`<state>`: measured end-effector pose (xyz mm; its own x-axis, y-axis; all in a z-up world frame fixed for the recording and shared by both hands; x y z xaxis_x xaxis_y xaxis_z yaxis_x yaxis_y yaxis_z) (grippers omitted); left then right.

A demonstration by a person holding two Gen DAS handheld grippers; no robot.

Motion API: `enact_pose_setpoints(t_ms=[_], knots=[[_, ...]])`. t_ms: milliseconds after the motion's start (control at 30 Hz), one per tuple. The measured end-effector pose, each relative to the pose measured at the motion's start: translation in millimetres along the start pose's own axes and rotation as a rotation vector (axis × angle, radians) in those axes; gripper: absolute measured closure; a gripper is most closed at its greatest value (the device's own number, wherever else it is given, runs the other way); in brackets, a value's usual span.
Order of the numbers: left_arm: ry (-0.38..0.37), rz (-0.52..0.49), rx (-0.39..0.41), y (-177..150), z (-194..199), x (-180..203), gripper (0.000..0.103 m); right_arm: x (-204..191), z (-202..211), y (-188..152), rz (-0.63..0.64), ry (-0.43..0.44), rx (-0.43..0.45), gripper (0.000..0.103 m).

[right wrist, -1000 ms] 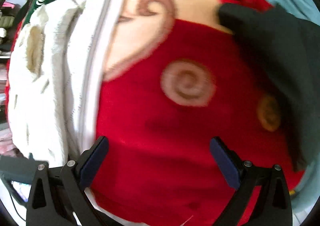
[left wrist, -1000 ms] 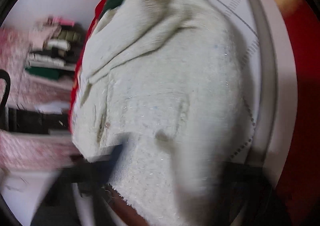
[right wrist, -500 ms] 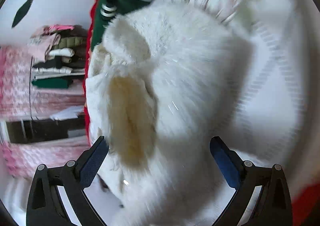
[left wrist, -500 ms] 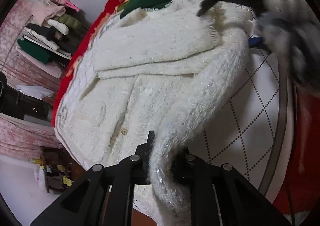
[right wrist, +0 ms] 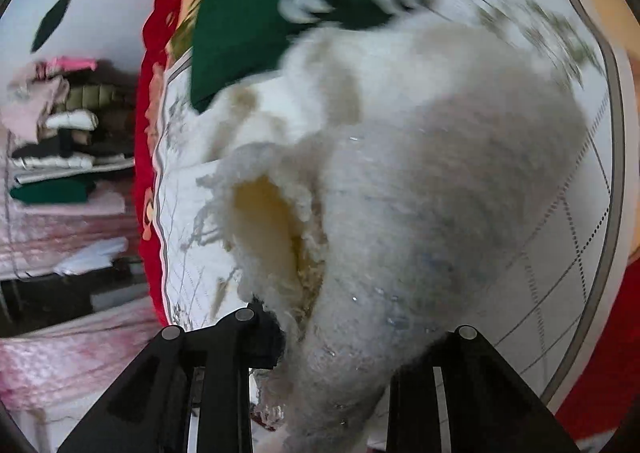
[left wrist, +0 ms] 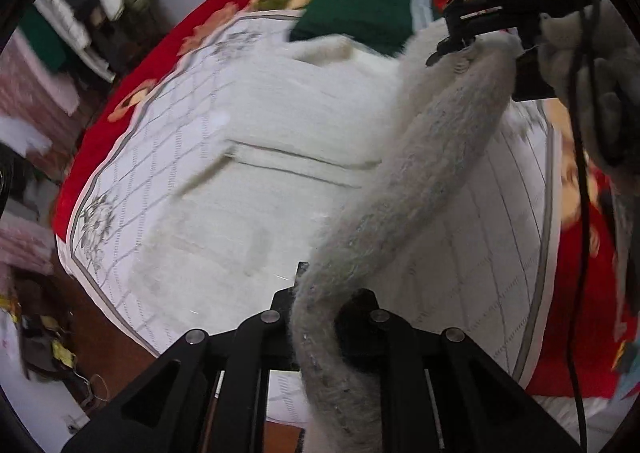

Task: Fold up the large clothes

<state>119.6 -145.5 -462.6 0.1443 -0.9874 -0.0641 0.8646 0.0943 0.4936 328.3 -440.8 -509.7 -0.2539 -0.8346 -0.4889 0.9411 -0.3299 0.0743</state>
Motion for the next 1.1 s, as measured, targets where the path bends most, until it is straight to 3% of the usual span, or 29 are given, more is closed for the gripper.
enact_pose_setpoints(t_ms=[100, 200, 300, 333, 400, 467, 533, 633, 667, 800, 833, 867, 933, 1033, 1100], knots=[[0.006, 0.101, -0.023, 14.8, -13.5, -59.9, 0.092, -73.5, -16.8, 1.3, 0.078, -0.057, -0.027, 0.074], [0.060, 0.191, -0.064, 21.6, -48.1, -121.2, 0.087, -138.6, -55.4, -6.6, 0.137, -0.104, -0.065, 0.073], [0.068, 0.285, -0.131, 14.4, -99.7, -174.5, 0.085, -195.8, -132.6, -12.4, 0.215, -0.177, -0.124, 0.063], [0.061, 0.312, -0.157, 9.5, -114.8, -187.9, 0.084, -206.7, -157.7, -12.3, 0.230, -0.194, -0.145, 0.053], [0.056, 0.381, -0.211, -2.3, -139.6, -218.6, 0.075, -229.5, -198.0, -18.5, 0.278, -0.209, -0.194, 0.037], [0.033, 0.470, -0.212, -10.9, -140.9, -243.0, 0.047, -227.3, -208.9, -19.7, 0.263, -0.175, -0.217, 0.024], [0.018, 0.541, -0.209, -19.0, -132.6, -260.3, 0.028, -234.4, -193.1, -22.1, 0.273, -0.049, -0.217, 0.024], [0.012, 0.597, -0.221, -26.7, -118.8, -270.3, 0.026, -232.0, -153.8, -23.1, 0.262, 0.123, -0.224, 0.024], [0.012, 0.604, -0.213, -25.7, -113.5, -270.6, 0.026, -226.2, -140.8, -21.4, 0.258, 0.130, -0.207, 0.024], [0.040, 0.561, -0.195, -13.2, -112.6, -260.7, 0.026, -198.2, -110.5, -6.0, 0.248, 0.053, -0.106, 0.024], [0.046, 0.542, -0.199, -10.4, -117.9, -254.6, 0.026, -193.6, -117.5, 0.4, 0.250, 0.026, -0.086, 0.032], [0.047, 0.530, -0.204, -7.6, -125.7, -253.0, 0.026, -190.6, -124.6, 5.4, 0.254, 0.016, -0.078, 0.051], [0.068, 0.503, -0.205, -4.7, -140.8, -246.7, 0.026, -189.8, -160.1, 17.4, 0.265, -0.007, -0.092, 0.054], [0.097, 0.489, -0.249, -16.2, -173.8, -242.0, 0.025, -196.2, -219.0, 28.2, 0.322, -0.107, -0.069, 0.055], [0.104, 0.491, -0.261, -23.8, -184.1, -242.9, 0.023, -209.8, -228.0, 30.9, 0.410, -0.156, -0.046, 0.054]])
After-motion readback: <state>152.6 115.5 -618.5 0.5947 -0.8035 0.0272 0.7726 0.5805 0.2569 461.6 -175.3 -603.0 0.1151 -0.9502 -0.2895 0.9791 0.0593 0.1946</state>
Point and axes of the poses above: each gripper's, at about its wrist camera, not at the fingertips, and z roughly against the way its jaws point, x to its right, y to its top, the point moved 1 cm from there along -z, roughly the way its jaws point, and after that the axes turned 8 degrees about x, right-handed, at the moved point
